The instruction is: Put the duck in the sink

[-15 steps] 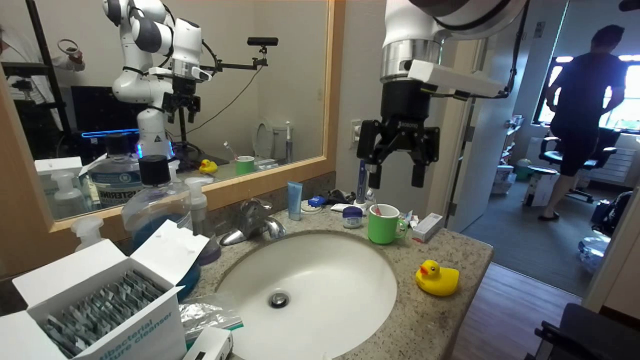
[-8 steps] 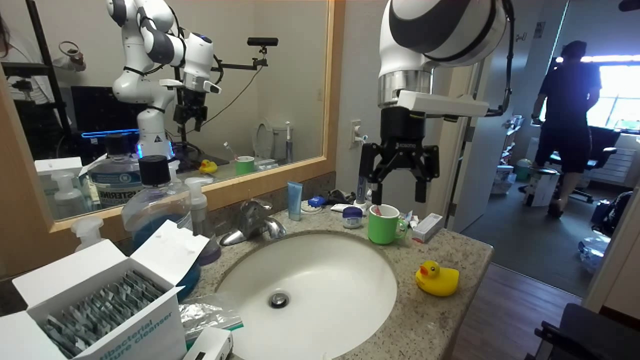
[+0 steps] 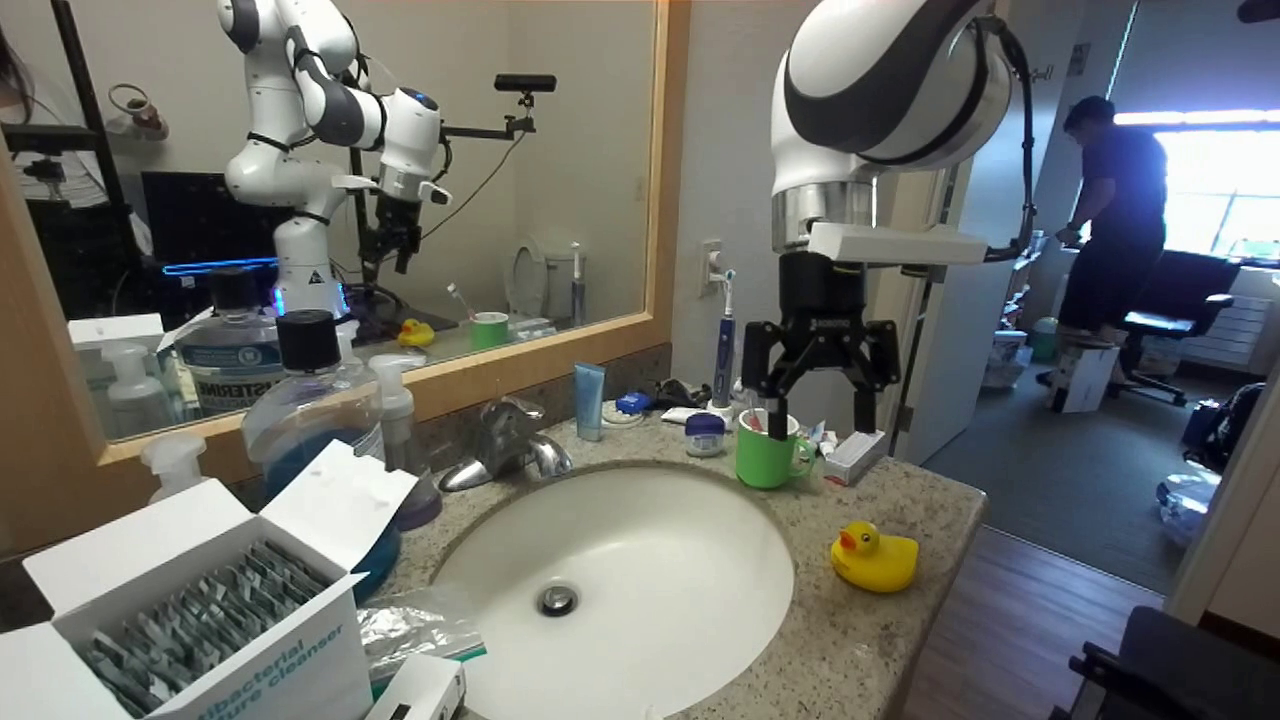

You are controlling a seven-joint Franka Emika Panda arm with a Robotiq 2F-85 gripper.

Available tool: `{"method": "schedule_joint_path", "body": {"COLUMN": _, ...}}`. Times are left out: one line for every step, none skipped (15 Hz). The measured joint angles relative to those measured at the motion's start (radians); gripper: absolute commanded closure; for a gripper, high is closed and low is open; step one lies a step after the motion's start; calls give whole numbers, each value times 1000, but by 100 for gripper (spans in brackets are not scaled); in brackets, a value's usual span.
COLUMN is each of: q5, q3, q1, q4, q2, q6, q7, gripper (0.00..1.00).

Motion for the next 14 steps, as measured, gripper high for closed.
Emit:
{"method": "schedule_joint_path", "body": {"q5": -5, "q3": -2, "q1": -2, "q4": -14, "q2": 2, "q6": 9, "q7": 0, "gripper": 0}}
{"method": "schedule_joint_path", "body": {"q5": -9, "q3": -3, "q1": -5, "q4": -29, "q2": 2, "q6": 18, "q7": 0, "gripper": 0}}
{"method": "schedule_joint_path", "body": {"q5": -16, "q3": -4, "q1": -6, "q4": -45, "q2": 2, "q6": 30, "q7": 0, "gripper": 0}}
{"method": "schedule_joint_path", "body": {"q5": -23, "q3": -4, "q1": -7, "q4": -62, "q2": 2, "q6": 45, "q7": 0, "gripper": 0}}
{"method": "schedule_joint_path", "body": {"q5": -31, "q3": -4, "q1": -7, "q4": -80, "q2": 2, "q6": 62, "q7": 0, "gripper": 0}}
{"method": "schedule_joint_path", "body": {"q5": -40, "q3": -4, "q1": -7, "q4": -97, "q2": 2, "q6": 79, "q7": 0, "gripper": 0}}
{"method": "schedule_joint_path", "body": {"q5": -47, "q3": -4, "q1": -7, "q4": -114, "q2": 2, "q6": 96, "q7": 0, "gripper": 0}}
{"method": "schedule_joint_path", "body": {"q5": -57, "q3": -4, "q1": -7, "q4": -129, "q2": 2, "q6": 112, "q7": 0, "gripper": 0}}
{"method": "schedule_joint_path", "body": {"q5": -66, "q3": -4, "q1": -7, "q4": -143, "q2": 2, "q6": 127, "q7": 0, "gripper": 0}}
{"method": "schedule_joint_path", "body": {"q5": -76, "q3": -4, "q1": -7, "q4": -156, "q2": 2, "q6": 138, "q7": 1, "gripper": 0}}
{"method": "schedule_joint_path", "body": {"q5": -88, "q3": -4, "q1": -7, "q4": -168, "q2": 2, "q6": 148, "q7": 5, "gripper": 0}}
{"method": "schedule_joint_path", "body": {"q5": -103, "q3": -4, "q1": -7, "q4": -179, "q2": 2, "q6": 158, "q7": 17, "gripper": 0}}
{"method": "schedule_joint_path", "body": {"q5": -116, "q3": -4, "q1": -7, "q4": -189, "q2": 2, "q6": 167, "q7": 24, "gripper": 0}}
{"method": "schedule_joint_path", "body": {"q5": -128, "q3": -4, "q1": -7, "q4": -197, "q2": 3, "q6": 174, "q7": 33, "gripper": 0}}
